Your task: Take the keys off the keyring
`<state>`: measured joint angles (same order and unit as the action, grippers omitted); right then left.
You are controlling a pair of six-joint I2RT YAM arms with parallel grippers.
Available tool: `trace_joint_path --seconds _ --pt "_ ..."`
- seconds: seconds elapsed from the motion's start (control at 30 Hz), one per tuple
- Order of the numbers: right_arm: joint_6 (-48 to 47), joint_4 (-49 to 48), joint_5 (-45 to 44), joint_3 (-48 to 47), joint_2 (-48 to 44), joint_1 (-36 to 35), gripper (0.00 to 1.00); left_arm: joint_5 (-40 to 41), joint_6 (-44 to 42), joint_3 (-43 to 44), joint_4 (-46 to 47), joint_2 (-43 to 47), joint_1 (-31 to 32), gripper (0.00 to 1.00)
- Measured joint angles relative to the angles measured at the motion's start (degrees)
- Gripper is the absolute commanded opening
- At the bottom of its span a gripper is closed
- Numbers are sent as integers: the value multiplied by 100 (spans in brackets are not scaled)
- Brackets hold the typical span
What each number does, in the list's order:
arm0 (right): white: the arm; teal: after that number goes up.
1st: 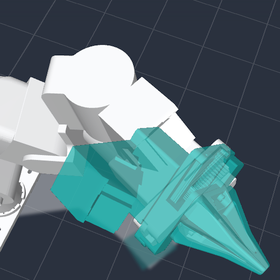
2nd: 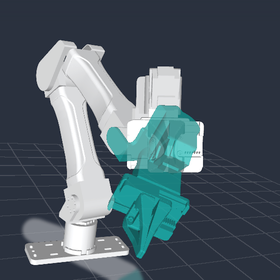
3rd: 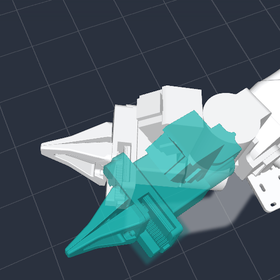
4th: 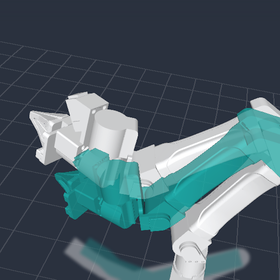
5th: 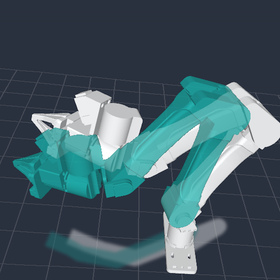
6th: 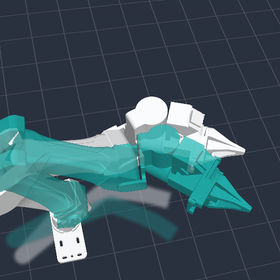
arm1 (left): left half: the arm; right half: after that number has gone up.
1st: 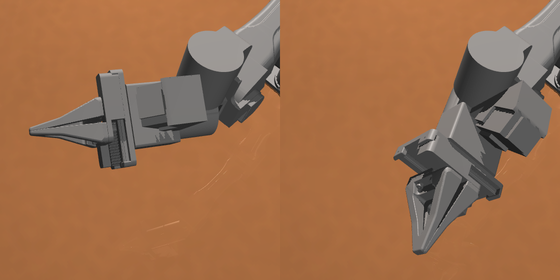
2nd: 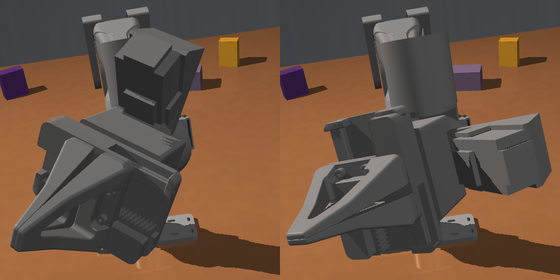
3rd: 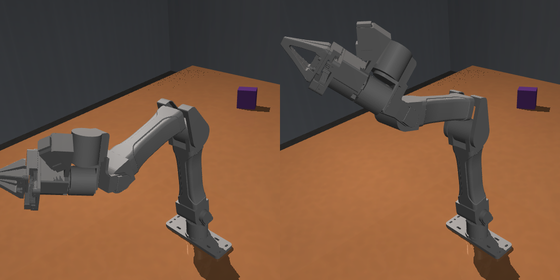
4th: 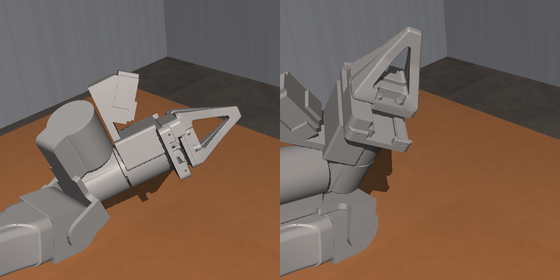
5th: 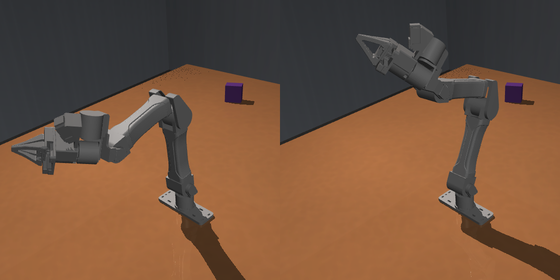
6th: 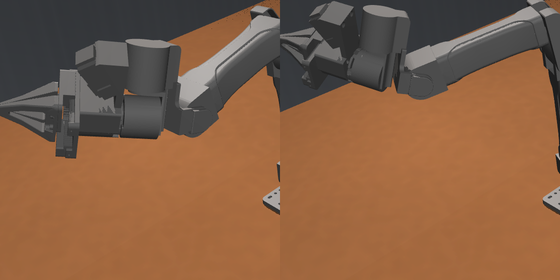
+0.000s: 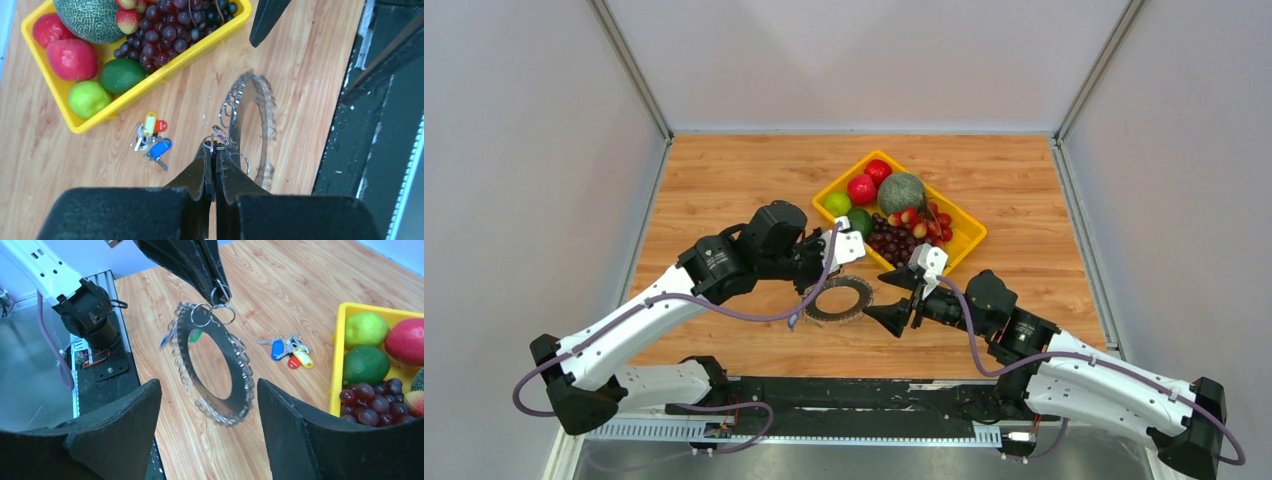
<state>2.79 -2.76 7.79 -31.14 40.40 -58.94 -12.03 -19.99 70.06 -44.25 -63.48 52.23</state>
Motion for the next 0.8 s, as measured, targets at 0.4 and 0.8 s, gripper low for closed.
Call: trace_joint_path --seconds 0.4,0.8 --pt "-197 -562 262 33 452 0 69 533 -1207 -1307 981 890 374 0" --pt "-363 -883 400 11 671 0 55 496 -1681 -2402 2194 1845 514 0"
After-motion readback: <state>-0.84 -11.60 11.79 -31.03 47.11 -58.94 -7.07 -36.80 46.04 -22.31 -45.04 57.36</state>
